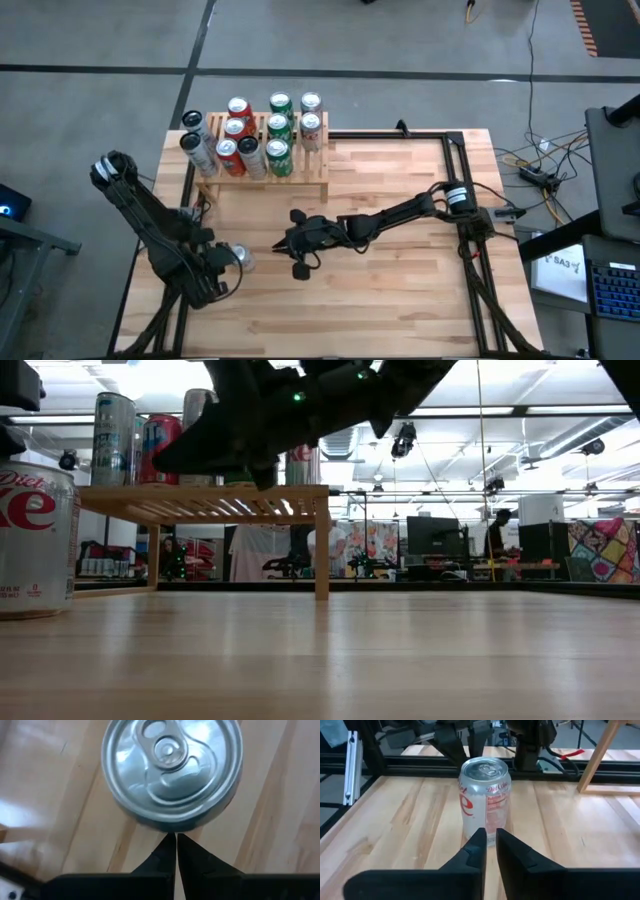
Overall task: Place canned beverage on shelf
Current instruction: Put the red/silver soda can on the shelf aligned with the other red/silver soda can
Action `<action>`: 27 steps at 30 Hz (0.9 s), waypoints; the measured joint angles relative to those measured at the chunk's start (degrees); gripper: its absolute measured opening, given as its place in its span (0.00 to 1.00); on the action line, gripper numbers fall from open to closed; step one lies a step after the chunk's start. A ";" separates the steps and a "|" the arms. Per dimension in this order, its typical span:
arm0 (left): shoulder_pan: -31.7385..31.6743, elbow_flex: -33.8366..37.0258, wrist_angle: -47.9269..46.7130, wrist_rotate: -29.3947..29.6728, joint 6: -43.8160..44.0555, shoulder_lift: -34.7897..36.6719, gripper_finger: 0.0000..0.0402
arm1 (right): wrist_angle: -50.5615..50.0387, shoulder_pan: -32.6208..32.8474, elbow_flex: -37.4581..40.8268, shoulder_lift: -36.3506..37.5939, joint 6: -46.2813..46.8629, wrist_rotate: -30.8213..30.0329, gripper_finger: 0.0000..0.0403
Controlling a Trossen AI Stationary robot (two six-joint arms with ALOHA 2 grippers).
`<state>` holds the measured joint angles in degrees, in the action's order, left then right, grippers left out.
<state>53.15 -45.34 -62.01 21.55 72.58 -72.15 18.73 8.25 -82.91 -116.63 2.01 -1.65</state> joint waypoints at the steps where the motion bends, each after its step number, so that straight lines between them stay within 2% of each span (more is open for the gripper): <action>1: 0.00 0.27 0.71 0.54 0.02 -0.20 0.00 | 0.33 0.00 -0.47 -0.33 0.01 0.02 0.08; 6: -0.09 0.41 2.10 4.91 0.00 -1.52 0.00 | 0.02 0.00 -2.63 -3.12 1.01 0.00 0.18; 13: -0.15 0.15 6.15 10.36 -2.21 -3.57 0.00 | -0.56 0.02 -7.24 -7.73 1.20 -2.47 0.41; 21: -0.39 0.15 8.27 10.90 -2.89 -7.34 0.00 | -1.57 0.00 -8.79 -9.10 2.43 -3.02 0.73; 27: -0.76 0.15 6.89 10.98 -2.86 -10.69 0.00 | -2.16 0.10 -8.79 -9.13 -1.64 -2.94 0.87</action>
<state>52.38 -45.19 -55.12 32.52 69.71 -82.84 16.57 8.36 -91.70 -125.75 0.38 -4.59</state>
